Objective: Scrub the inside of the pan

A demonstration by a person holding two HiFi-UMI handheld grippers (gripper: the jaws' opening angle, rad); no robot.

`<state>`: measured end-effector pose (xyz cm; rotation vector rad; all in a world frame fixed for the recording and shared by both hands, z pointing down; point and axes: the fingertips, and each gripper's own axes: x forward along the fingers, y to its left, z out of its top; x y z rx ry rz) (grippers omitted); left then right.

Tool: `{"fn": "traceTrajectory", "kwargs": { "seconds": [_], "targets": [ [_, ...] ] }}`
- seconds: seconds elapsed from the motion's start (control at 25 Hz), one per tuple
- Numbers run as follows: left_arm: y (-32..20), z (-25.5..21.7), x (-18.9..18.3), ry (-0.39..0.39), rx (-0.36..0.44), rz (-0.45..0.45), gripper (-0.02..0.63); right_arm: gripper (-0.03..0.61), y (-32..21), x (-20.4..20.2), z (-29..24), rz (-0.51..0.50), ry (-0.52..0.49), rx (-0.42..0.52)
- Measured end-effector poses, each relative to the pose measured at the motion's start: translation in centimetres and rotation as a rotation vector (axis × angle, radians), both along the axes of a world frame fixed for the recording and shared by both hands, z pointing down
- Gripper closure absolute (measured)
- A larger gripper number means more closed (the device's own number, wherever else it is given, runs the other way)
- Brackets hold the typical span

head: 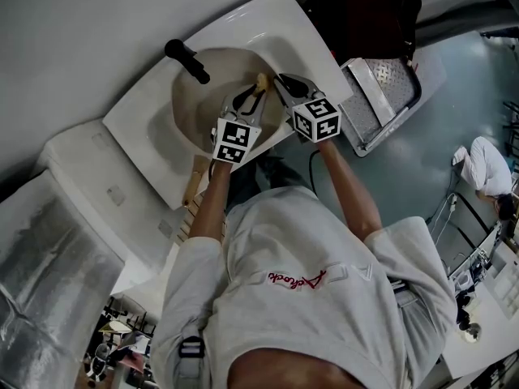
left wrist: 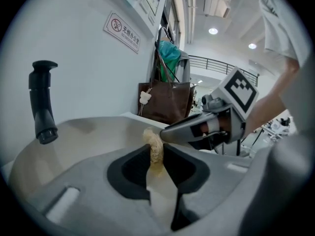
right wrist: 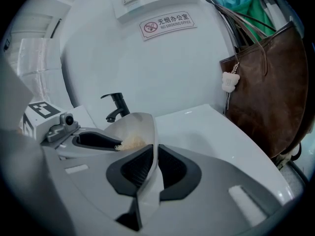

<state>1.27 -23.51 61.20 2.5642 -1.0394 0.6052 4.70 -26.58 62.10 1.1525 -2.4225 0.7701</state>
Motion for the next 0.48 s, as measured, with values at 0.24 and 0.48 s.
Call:
{"fn": "traceTrajectory", "kwargs": {
  "seconds": [0.24,0.48],
  "targets": [
    [2.5,0.1,0.7,0.012,-0.02,0.054,0.532,0.538,0.0,0.0,0.0,0.009,-0.005,0.001],
    [1.9,0.2,-1.2,0.01,-0.02,-0.006,0.532,0.538,0.0,0.0,0.0,0.011,-0.005,0.002]
  ]
}}
